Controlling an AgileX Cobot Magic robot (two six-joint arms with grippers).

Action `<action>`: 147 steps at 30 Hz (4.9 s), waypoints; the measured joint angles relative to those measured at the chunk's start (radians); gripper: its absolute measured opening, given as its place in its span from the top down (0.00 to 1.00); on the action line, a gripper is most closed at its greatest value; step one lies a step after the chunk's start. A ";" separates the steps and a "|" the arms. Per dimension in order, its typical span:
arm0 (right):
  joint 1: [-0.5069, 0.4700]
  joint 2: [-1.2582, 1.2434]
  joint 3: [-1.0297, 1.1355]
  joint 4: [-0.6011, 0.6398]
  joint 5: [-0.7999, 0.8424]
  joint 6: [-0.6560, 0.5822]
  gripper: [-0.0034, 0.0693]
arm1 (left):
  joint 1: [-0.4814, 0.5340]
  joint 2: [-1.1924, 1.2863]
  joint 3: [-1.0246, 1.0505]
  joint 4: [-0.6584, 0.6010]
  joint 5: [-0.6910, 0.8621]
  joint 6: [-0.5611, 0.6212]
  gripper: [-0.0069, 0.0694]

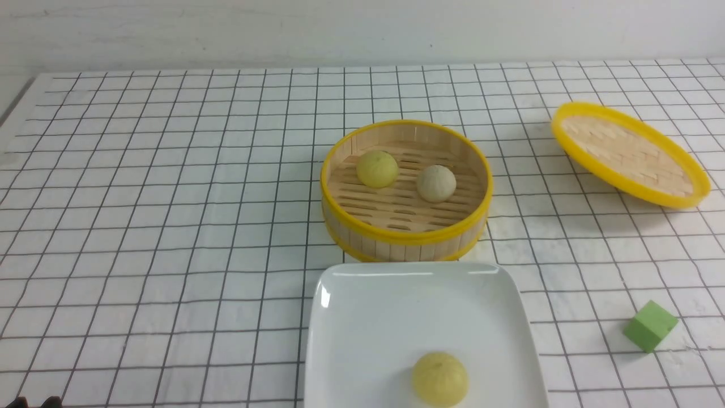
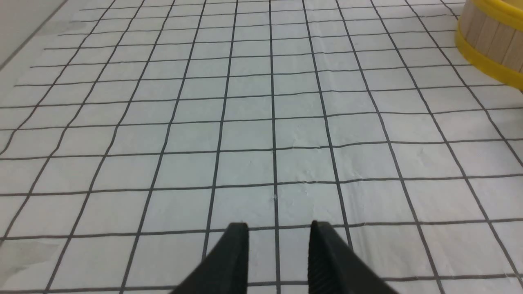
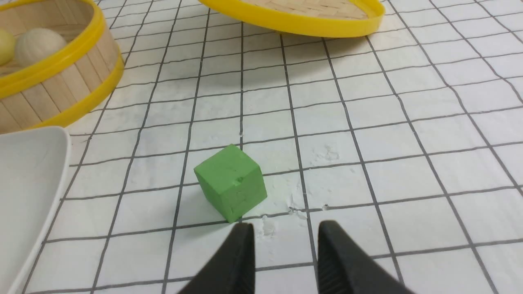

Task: Put the steamed buns into the plate on the white-black tablecloth.
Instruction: 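Reach toward a bun in the bamboo steamer with the right gripper, then move the steamed bun from the bamboo steamer onto the white plate with the right gripper, then reach into the bamboo steamer and grasp a bun with the left gripper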

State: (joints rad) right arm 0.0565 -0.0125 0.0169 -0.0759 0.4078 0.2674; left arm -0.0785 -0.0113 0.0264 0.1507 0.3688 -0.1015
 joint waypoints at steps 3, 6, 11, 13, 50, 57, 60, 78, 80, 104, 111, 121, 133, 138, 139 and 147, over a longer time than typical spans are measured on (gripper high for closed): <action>0.000 0.000 0.000 0.000 0.000 0.000 0.62 | 0.000 0.000 0.000 0.000 0.000 0.000 0.59; 0.000 0.000 0.000 0.000 0.000 0.000 0.62 | 0.000 0.000 0.000 0.000 0.000 0.000 0.59; 0.000 0.000 0.000 -0.013 0.000 0.000 0.62 | 0.000 0.000 0.000 0.000 0.000 0.000 0.59; 0.000 0.000 0.000 -0.015 0.000 0.000 0.62 | 0.000 0.000 0.000 0.000 0.000 0.000 0.59; 0.010 0.597 -0.584 0.066 0.567 0.112 0.96 | 0.000 0.422 -0.473 -0.478 0.556 -0.318 0.91; 0.010 0.987 -0.729 0.510 0.500 -0.350 0.88 | 0.000 0.776 -0.590 -0.448 0.639 -0.116 0.89; 0.011 1.092 -0.794 0.668 0.486 -0.529 0.79 | 0.000 0.841 -0.609 -0.455 0.637 -0.074 0.85; 0.250 1.909 -1.587 0.547 0.388 -0.667 0.40 | 0.000 0.932 -0.612 -0.474 0.565 -0.053 0.51; 0.266 1.992 -1.653 0.511 0.377 -0.656 0.40 | 0.000 0.932 -0.612 -0.474 0.560 -0.053 0.51; 0.312 1.775 -1.652 0.444 0.700 -0.465 0.92 | 0.000 0.932 -0.612 -0.470 0.466 -0.053 0.51; 0.453 1.670 -1.219 0.455 0.454 -0.445 0.90 | 0.000 0.932 -0.612 -0.469 0.454 -0.053 0.51; 0.497 1.705 -1.063 0.456 0.228 -0.437 0.38 | 0.000 0.933 -0.617 -0.470 0.436 -0.053 0.51; 0.254 1.264 -1.167 0.285 0.713 -0.437 0.97 | 0.000 1.094 -0.860 -0.441 0.506 -0.026 0.87; 0.131 0.986 -1.022 0.261 0.711 -0.403 0.97 | -0.010 1.333 -1.035 -0.473 0.575 0.042 0.91; 0.117 0.932 -0.982 0.261 0.693 -0.393 0.97 | -0.024 1.382 -1.076 -0.485 0.588 0.055 0.91; 0.096 0.644 -0.683 0.265 0.525 -0.377 0.97 | -0.275 1.749 -1.500 -0.424 0.616 0.004 0.87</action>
State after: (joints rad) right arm 0.1527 0.6315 -0.6659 0.1892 0.9333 -0.1097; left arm -0.3532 1.7379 -1.4738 -0.2733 0.9852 -0.0978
